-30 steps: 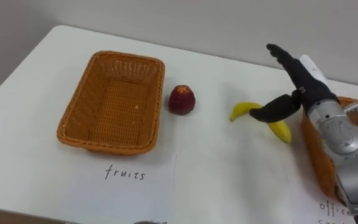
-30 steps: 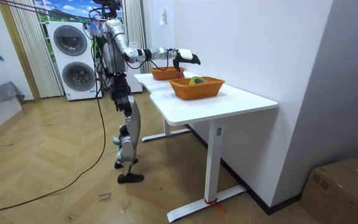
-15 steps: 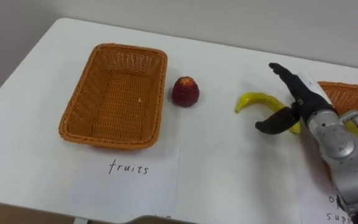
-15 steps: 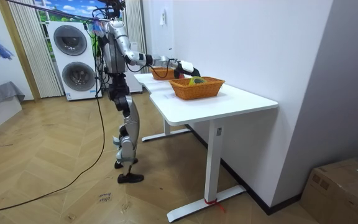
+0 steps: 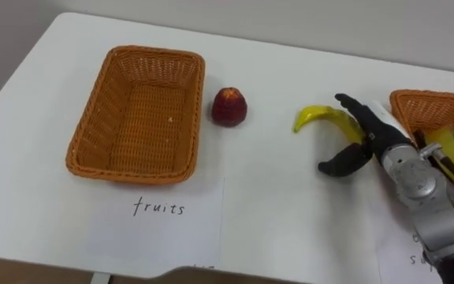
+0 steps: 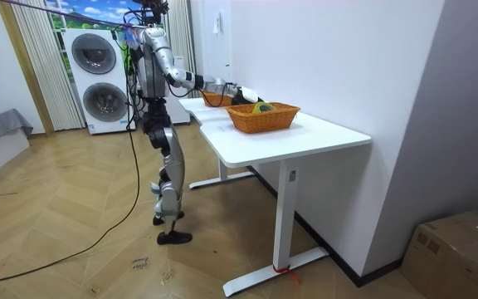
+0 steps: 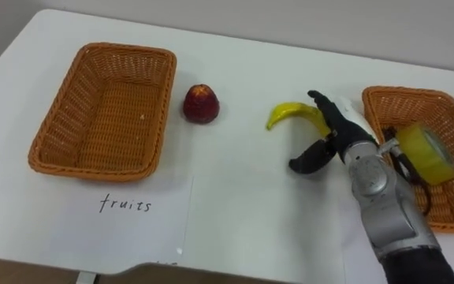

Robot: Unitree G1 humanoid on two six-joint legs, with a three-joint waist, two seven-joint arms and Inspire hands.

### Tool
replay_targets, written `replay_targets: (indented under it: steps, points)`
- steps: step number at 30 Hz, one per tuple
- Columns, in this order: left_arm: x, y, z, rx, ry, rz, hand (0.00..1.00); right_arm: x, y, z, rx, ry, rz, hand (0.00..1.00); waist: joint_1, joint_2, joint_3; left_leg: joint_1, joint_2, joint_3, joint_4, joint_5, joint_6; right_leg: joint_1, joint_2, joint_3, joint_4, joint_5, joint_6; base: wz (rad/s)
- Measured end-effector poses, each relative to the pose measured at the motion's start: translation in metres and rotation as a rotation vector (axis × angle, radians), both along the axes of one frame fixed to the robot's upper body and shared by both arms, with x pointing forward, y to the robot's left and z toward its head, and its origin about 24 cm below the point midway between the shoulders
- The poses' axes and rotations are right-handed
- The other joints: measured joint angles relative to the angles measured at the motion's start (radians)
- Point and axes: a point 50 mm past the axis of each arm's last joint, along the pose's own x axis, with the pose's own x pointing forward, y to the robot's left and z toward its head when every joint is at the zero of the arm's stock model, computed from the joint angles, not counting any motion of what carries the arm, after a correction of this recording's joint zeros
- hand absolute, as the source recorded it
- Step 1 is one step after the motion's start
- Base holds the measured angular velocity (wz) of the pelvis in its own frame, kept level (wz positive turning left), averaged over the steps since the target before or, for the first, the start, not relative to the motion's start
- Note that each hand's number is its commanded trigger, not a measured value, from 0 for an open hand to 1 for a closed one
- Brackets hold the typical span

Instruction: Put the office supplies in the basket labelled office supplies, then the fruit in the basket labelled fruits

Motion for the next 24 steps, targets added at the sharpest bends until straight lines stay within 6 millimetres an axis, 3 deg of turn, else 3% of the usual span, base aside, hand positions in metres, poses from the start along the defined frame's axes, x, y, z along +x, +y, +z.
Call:
replay_targets:
  steps: [7,16,20,24]
  points:
    - [0.004,0.0,0.001,-0.01,-0.024,0.024,0.0,0.003,-0.002,0.003,-0.045,-0.02,0.004,0.0,0.003,0.01,0.0032,-0.015,0.0,-0.011,0.018,0.0,0.0,-0.01,-0.002,-0.011,0.002,0.001,-0.001,0.02]
    - [0.0,-0.003,-0.001,-0.02,0.001,-0.004,0.0,0.011,-0.009,0.003,-0.065,-0.051,-0.028,0.0,0.003,0.031,0.0052,-0.043,-0.001,-0.013,0.035,-0.001,0.001,-0.031,-0.016,-0.059,0.022,0.004,-0.006,-0.01]
    - [-0.001,-0.006,-0.002,-0.04,0.006,-0.025,0.0,0.016,-0.009,0.007,-0.068,-0.066,-0.031,0.0,0.002,0.04,-0.0021,-0.061,-0.001,-0.014,0.049,0.0,0.002,-0.046,-0.018,-0.06,0.03,0.005,-0.007,0.0]
    - [-0.001,-0.006,-0.002,-0.041,0.011,-0.024,0.0,0.02,-0.014,0.009,-0.063,-0.058,-0.049,0.0,0.004,0.044,-0.0033,-0.066,-0.002,-0.011,0.049,0.005,0.005,-0.053,-0.024,-0.065,0.034,0.004,-0.007,0.0]
